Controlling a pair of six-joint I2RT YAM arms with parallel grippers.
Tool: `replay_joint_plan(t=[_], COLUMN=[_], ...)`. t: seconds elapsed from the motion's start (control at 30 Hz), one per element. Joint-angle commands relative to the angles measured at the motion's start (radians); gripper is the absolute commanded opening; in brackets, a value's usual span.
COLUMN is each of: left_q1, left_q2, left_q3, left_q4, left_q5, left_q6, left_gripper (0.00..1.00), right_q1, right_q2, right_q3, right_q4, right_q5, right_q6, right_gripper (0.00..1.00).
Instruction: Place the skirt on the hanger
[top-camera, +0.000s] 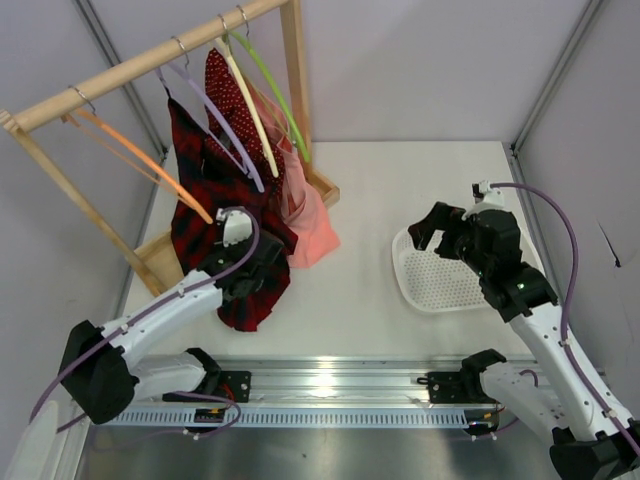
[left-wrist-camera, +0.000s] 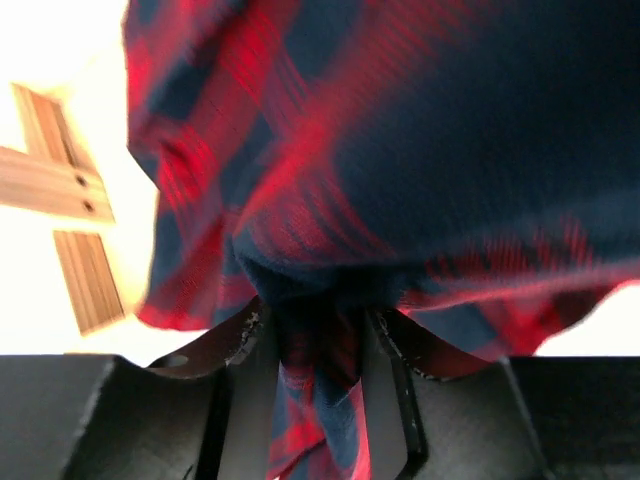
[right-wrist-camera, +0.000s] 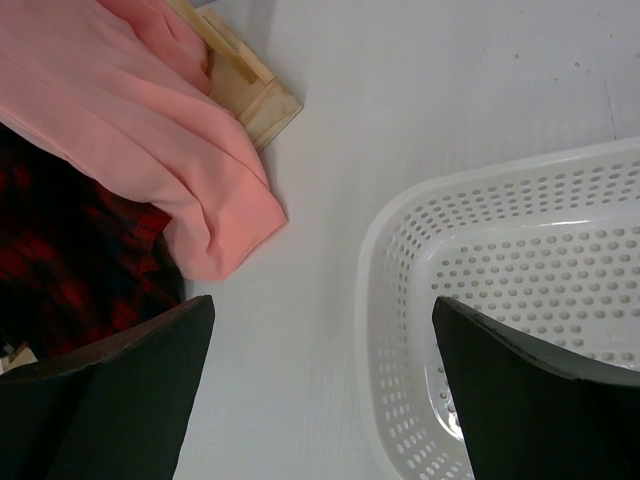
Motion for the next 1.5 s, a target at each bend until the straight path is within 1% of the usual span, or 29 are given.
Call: replay_joint_plan(t=[0.0, 0.03, 0.13, 0.23, 0.33, 0.4, 0.43, 0.47, 0.5, 0.53, 0.57, 0.6, 0.63, 0.7, 0.73, 0.77, 0.8, 0.83, 0.87, 0.9, 0.93, 0.97, 1.03, 1.13, 1.2, 1.27, 1.37, 1.47], left_q1=[0.116, 0.168, 0.242, 0.246, 0.231, 0.21, 0.178, 0.158, 0.13, 0.061, 0.023, -0.02, -0.099, -0.174, -0.239, -0.267, -0.296, -0.35, -0.373, -0.411, -0.427, -0.432, -0.433, -0.421, -0.415, -0.41, -0.407, -0.402], left_q2=[-0.048, -0.049, -0.04, -0.04, -0.063, -0.112, -0.132, -0.173, -0.192, -0.21, -0.226, -0.255, -0.267, -0.305, -0.318, -0.33, -0.341, -0.362, -0.37, -0.377, -0.391, -0.399, -0.426, -0.443, -0.45, -0.447, -0.457, -0.485], left_q3=[0.016, 0.022, 0.05, 0.062, 0.044, 0.021, 0.015, 0.013, 0.01, 0.015, 0.022, 0.039, 0.049, 0.065, 0.072, 0.07, 0.067, 0.061, 0.049, 0.03, 0.021, 0.003, -0.026, -0.036, -0.039, -0.04, -0.057, -0.07], left_q4=[0.224, 0.24, 0.272, 0.306, 0.314, 0.306, 0.303, 0.282, 0.268, 0.251, 0.199, 0.173, 0.142, 0.066, 0.052, 0.046, 0.05, 0.065, 0.087, 0.14, 0.168, 0.194, 0.278, 0.324, 0.338, 0.331, 0.335, 0.334], left_q5=[-0.023, -0.013, 0.03, 0.091, 0.187, 0.237, 0.257, 0.27, 0.28, 0.273, 0.261, 0.253, 0.241, 0.24, 0.245, 0.28, 0.299, 0.317, 0.361, 0.371, 0.378, 0.407, 0.423, 0.363, 0.359, 0.348, 0.348, 0.34], left_q6=[0.184, 0.206, 0.246, 0.293, 0.306, 0.312, 0.317, 0.317, 0.318, 0.318, 0.301, 0.295, 0.284, 0.243, 0.231, 0.222, 0.218, 0.221, 0.246, 0.263, 0.278, 0.313, 0.335, 0.304, 0.281, 0.225, 0.194, 0.188], left_gripper=[0.39, 0.38, 0.38, 0.4, 0.46, 0.57, 0.62, 0.73, 0.78, 0.83, 0.89, 0.9, 0.91, 0.94, 0.95, 0.98, 0.99, 0.99, 0.99, 1.0, 0.99, 1.0, 0.99, 0.99, 0.99, 1.0, 1.0, 1.0], right_q1=[-0.004, -0.004, -0.004, -0.004, -0.004, -0.008, -0.012, -0.017, -0.02, -0.023, -0.026, -0.026, -0.029, -0.029, -0.029, -0.029, -0.029, -0.029, -0.029, -0.029, -0.029, -0.029, -0.029, -0.029, -0.029, -0.029, -0.029, -0.027], right_q2=[0.014, 0.016, 0.025, 0.029, 0.043, 0.055, 0.068, 0.077, 0.086, 0.095, 0.107, 0.111, 0.114, 0.105, 0.097, 0.079, 0.065, 0.051, 0.036, 0.007, -0.012, -0.03, -0.087, -0.165, -0.205, -0.253, -0.276, -0.265], right_q3=[-0.012, -0.013, -0.02, -0.023, -0.017, -0.001, 0.006, 0.026, 0.036, 0.046, 0.058, 0.077, 0.085, 0.1, 0.102, 0.102, 0.099, 0.092, 0.088, 0.085, 0.073, 0.065, 0.033, -0.001, -0.036, -0.067, -0.081, -0.075], right_q4=[0.045, 0.054, 0.065, 0.071, 0.065, 0.053, 0.033, 0.024, 0.015, -0.002, -0.013, -0.018, -0.024, -0.024, -0.022, -0.018, -0.013, -0.002, 0.001, 0.005, 0.01, 0.011, 0.012, -0.001, -0.001, -0.001, -0.005, -0.013], right_q5=[-0.023, -0.032, -0.042, -0.045, -0.031, -0.014, -0.009, -0.009, -0.009, 0.018, 0.023, 0.027, 0.029, 0.029, 0.037, 0.043, 0.047, 0.047, 0.049, 0.052, 0.052, 0.057, 0.064, 0.069, 0.069, 0.069, 0.058, 0.046], right_q6=[0.004, 0.006, 0.017, 0.014, 0.008, 0.011, 0.011, 0.014, 0.012, 0.014, 0.012, 0.014, 0.011, 0.001, -0.002, -0.002, -0.008, -0.014, -0.015, -0.015, -0.015, -0.017, -0.017, -0.012, -0.002, 0.021, 0.038, 0.034], right_gripper=[0.99, 0.99, 0.99, 0.99, 0.99, 0.99, 0.99, 0.99, 0.99, 0.99, 0.99, 1.0, 0.99, 0.99, 0.99, 0.99, 0.99, 0.99, 0.99, 0.99, 1.0, 0.99, 0.99, 1.0, 0.99, 0.99, 0.99, 0.99])
